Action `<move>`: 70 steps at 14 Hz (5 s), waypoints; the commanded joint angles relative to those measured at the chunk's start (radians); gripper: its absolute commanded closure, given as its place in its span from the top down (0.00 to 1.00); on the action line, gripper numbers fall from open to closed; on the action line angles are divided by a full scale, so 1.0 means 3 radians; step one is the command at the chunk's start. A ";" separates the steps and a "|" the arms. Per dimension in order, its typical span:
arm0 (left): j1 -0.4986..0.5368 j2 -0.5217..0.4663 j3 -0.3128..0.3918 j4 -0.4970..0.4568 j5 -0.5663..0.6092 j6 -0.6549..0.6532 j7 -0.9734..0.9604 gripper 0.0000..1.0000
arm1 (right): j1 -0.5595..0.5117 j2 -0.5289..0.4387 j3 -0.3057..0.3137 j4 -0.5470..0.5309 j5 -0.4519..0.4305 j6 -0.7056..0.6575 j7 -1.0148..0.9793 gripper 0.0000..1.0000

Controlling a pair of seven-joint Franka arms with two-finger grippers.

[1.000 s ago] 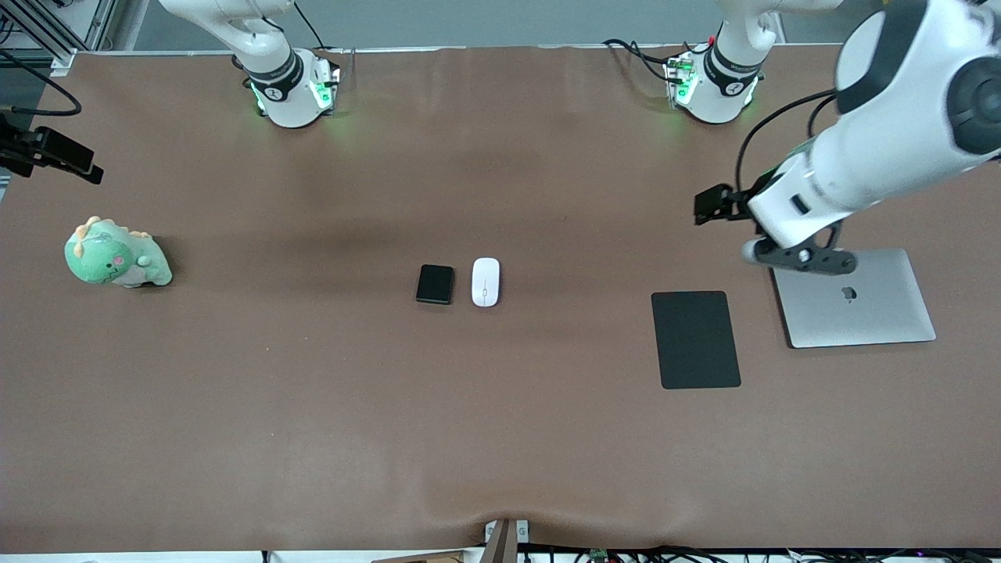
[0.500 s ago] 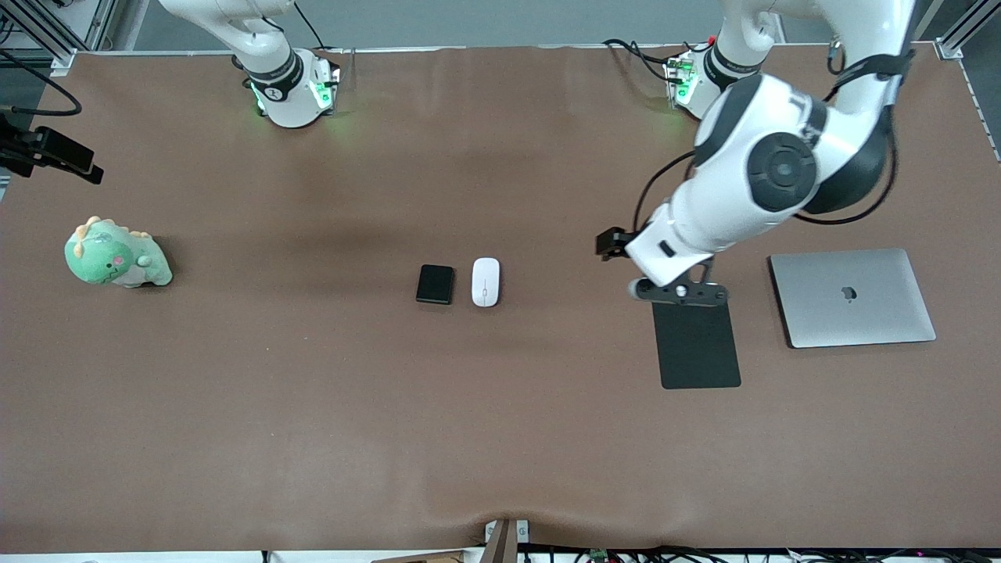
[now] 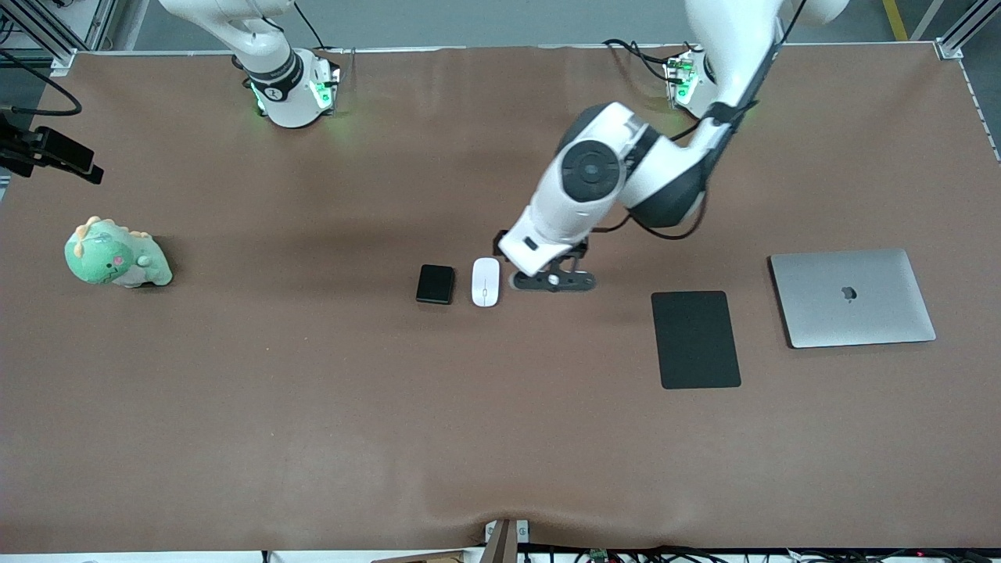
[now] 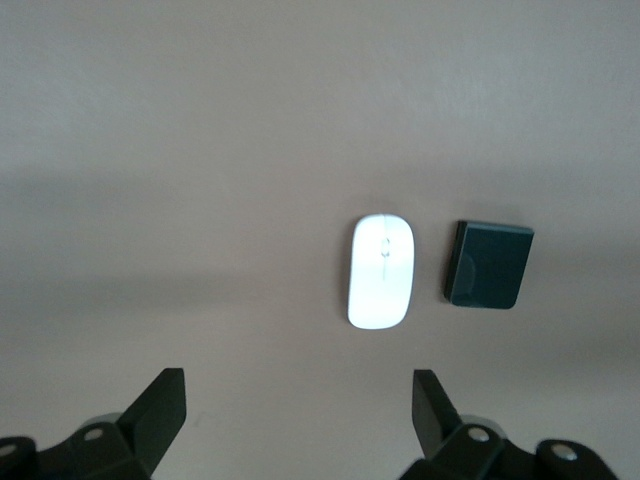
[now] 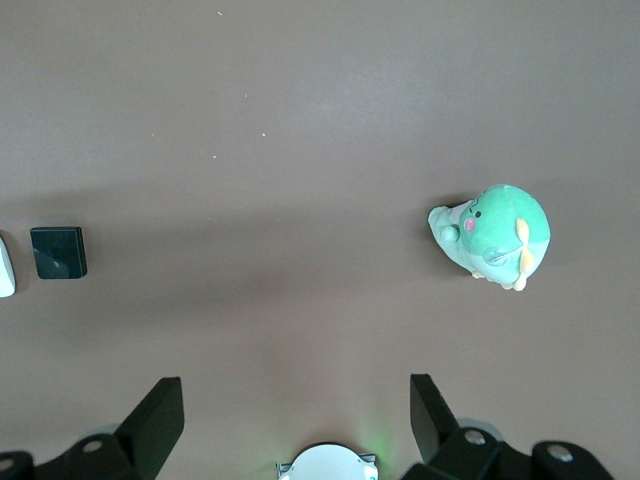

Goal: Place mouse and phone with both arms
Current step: 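Position the open left gripper above the white mouse, then lower the left gripper and close it on the white mouse, then carry the mouse with the left gripper while the right gripper reaches the phone, then lower the mouse onto the pad while the right gripper grasps the phone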

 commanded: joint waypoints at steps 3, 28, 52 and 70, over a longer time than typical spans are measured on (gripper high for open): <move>-0.0404 0.0252 0.0067 0.0101 0.0145 0.0167 -0.0286 1.00 | 0.0022 -0.0024 0.0000 0.0027 -0.0015 -0.0008 -0.0003 1.00; -0.0860 0.1347 0.0425 0.0448 0.0912 0.1140 -0.0824 0.94 | 0.0022 0.1009 -0.0005 0.0032 -0.0041 0.0405 -0.0039 1.00; 0.1584 0.0401 -0.0035 -0.1106 0.1015 0.1478 0.1389 0.11 | 0.1115 0.1382 -0.0005 -0.0126 0.0665 0.1024 0.1284 1.00; 0.1855 0.0050 -0.0045 -0.1071 0.1005 0.1254 0.1640 1.00 | 0.1985 0.1822 0.0000 -0.1057 0.0931 0.3079 0.1843 1.00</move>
